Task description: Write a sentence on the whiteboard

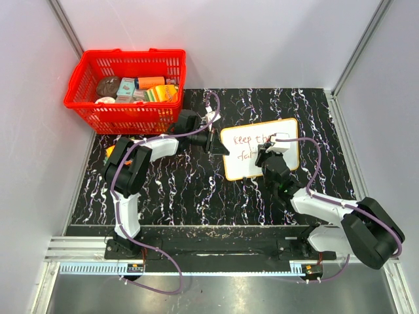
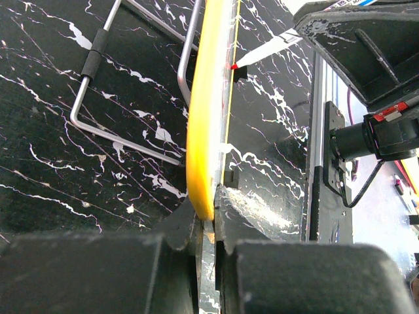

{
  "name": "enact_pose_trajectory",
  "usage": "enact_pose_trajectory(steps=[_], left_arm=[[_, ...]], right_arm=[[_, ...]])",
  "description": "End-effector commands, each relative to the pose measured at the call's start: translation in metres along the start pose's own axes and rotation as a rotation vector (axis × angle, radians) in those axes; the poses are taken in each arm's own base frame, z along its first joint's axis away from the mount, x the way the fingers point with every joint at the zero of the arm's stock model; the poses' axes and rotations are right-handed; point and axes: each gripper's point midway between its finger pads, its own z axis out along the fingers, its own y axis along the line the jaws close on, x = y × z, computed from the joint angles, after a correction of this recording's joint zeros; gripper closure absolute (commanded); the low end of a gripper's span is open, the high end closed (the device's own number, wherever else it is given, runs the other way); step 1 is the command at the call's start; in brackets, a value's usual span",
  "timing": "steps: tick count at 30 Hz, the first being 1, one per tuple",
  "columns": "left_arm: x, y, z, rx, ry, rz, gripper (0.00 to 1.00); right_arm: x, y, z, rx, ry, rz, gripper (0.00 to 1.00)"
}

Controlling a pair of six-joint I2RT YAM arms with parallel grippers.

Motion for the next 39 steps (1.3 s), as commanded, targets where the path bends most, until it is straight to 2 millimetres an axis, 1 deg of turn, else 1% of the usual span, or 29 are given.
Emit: enact_pose_trajectory(steps=[1,5,9,12,18,27,37,39], left_arm=[[0.054,0.031,0.010,-0.096,0.116,-0.001,1.00],[0.053,0.030,0.010,-0.096,0.116,0.001,1.00],[0.054,0.031,0.010,-0.096,0.116,-0.001,1.00],[0.054,0.030,0.010,-0.095,0.117,0.001,1.00],[0.055,0.030,0.010,-0.094,0.118,-0.001,1.00],[0.054,0.030,0.009,-0.093,0.116,-0.001,1.00],[0.054,0.029,0.010,-0.090,0.117,-0.001,1.00],[0.054,0.029,0.010,-0.092,0.117,-0.001,1.00]], right_arm=[[-0.024,-0.007,0.002,0.057,-0.061,0.022,1.00],[-0.029,-0.004,0.000,0.037,-0.069,0.033,1.00],[-0.039,0.003,-0.005,-0.013,-0.095,0.069,1.00],[-0.045,0.006,-0.005,-0.022,-0.105,0.079,1.00],[-0.037,0.010,0.003,-0.018,-0.084,0.057,1.00],[-0.025,0.008,0.005,-0.010,-0.062,0.055,1.00],[-0.032,0.009,0.005,-0.009,-0.084,0.069,1.00],[-0.031,0.009,0.005,-0.010,-0.081,0.067,1.00]])
